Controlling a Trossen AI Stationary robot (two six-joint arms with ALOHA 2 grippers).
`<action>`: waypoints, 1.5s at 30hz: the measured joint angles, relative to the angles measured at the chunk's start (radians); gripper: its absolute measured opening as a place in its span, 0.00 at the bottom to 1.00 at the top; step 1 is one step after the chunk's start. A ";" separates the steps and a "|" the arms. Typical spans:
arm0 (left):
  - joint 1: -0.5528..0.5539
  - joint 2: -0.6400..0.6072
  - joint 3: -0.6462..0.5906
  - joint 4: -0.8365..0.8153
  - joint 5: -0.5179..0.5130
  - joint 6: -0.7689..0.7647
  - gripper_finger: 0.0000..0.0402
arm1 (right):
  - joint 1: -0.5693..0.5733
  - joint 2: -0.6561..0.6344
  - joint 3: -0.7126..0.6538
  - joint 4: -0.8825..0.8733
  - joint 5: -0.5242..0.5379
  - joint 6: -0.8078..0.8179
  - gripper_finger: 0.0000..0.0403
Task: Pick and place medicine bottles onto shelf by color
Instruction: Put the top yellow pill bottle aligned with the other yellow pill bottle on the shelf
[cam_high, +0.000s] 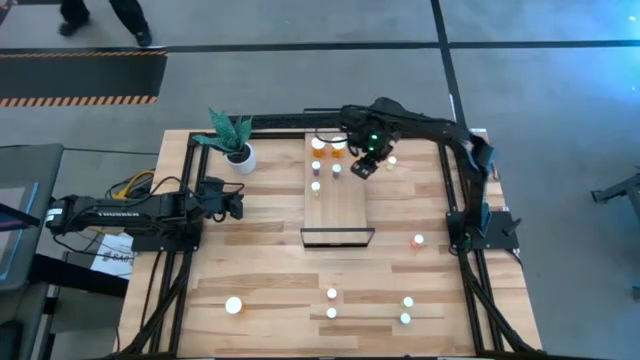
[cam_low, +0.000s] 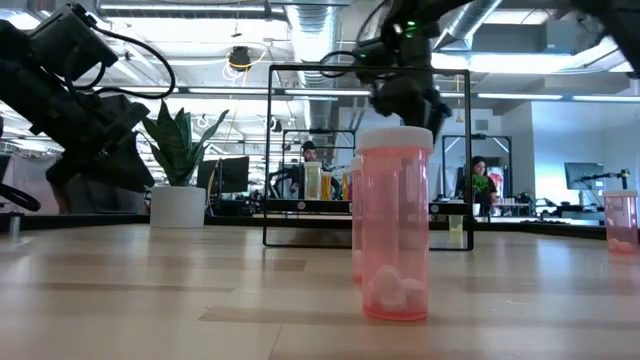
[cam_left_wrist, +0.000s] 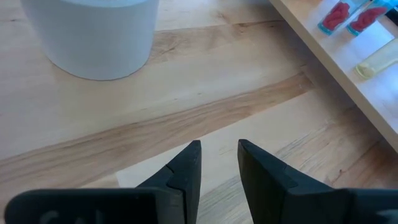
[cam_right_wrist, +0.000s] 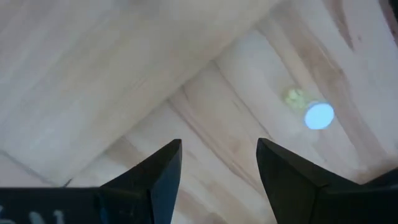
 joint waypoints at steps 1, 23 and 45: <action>0.000 0.000 0.000 0.000 0.000 0.000 0.23 | -0.006 -0.039 -0.056 0.038 -0.001 0.016 0.57; 0.000 0.000 0.000 0.000 0.000 0.000 0.23 | -0.222 -0.174 -0.529 0.450 0.030 0.169 0.57; 0.000 0.000 0.000 0.000 0.001 0.000 0.23 | -0.282 -0.098 -0.528 0.554 -0.024 0.164 0.61</action>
